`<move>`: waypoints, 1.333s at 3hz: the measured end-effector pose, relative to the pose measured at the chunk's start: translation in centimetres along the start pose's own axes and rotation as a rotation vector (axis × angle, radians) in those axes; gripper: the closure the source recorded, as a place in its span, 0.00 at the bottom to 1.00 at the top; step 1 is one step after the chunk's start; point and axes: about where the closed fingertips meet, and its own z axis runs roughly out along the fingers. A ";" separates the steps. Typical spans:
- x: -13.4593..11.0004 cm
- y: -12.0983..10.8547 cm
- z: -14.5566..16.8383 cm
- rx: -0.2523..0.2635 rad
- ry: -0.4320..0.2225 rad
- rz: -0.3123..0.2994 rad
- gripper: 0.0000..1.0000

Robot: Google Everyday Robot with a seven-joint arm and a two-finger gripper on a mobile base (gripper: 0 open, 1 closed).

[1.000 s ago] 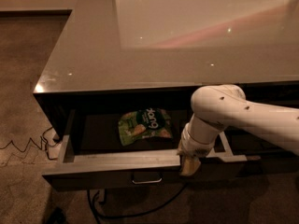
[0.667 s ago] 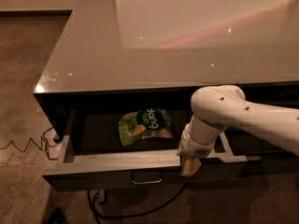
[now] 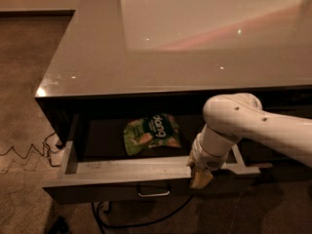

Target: Open top drawer

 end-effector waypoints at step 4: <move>2.5 2.0 -2.5 0.074 -0.017 0.052 0.00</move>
Offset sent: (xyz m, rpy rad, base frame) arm -0.0362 -0.0417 0.0236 -0.0141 -0.0767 -0.0992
